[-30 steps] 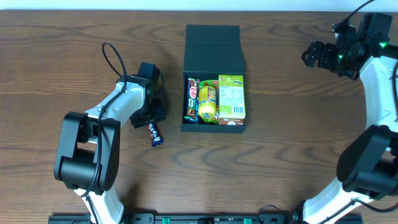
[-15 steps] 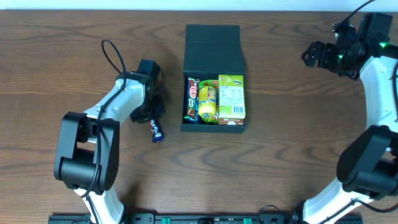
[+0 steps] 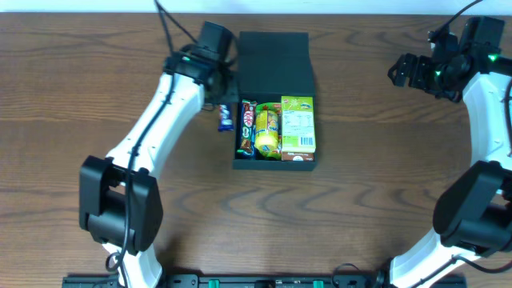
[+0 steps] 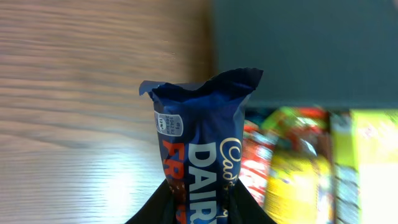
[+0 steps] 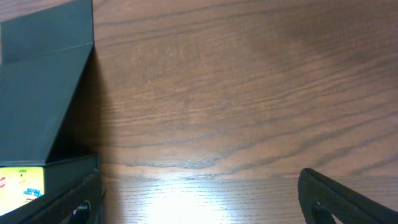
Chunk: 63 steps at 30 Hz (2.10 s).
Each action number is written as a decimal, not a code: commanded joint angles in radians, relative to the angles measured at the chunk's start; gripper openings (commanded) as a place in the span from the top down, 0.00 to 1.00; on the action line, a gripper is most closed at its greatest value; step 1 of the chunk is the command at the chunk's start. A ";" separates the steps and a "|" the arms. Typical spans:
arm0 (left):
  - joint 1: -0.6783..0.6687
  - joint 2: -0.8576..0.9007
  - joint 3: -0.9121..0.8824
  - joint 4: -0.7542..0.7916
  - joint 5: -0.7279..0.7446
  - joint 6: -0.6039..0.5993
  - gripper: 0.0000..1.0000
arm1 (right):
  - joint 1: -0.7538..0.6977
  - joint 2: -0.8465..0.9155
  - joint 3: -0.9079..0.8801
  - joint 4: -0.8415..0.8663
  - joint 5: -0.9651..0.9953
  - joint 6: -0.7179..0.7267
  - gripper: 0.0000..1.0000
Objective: Pack container
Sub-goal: 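Lower the Dairy Milk bar into the box's left side and release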
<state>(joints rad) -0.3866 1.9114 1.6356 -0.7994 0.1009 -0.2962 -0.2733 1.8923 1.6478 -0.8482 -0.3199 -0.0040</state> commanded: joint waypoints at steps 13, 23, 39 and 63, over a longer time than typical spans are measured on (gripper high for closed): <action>-0.111 -0.002 0.011 0.011 0.022 0.019 0.50 | -0.008 0.008 -0.002 -0.016 0.002 0.014 0.01; -0.110 -0.002 0.011 0.011 -0.031 0.020 0.24 | -0.008 0.008 -0.002 -0.020 0.002 0.014 0.01; 0.047 -0.002 0.011 0.077 -0.099 0.019 0.94 | 0.108 0.008 -0.019 -0.008 -0.073 -0.002 0.99; 0.231 -0.002 -0.209 0.094 0.098 -0.013 0.94 | 0.442 0.188 -0.231 0.147 -0.143 0.041 0.99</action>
<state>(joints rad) -0.1608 1.9114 1.4242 -0.7055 0.1959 -0.3103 0.1570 2.0693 1.4124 -0.7052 -0.4454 0.0219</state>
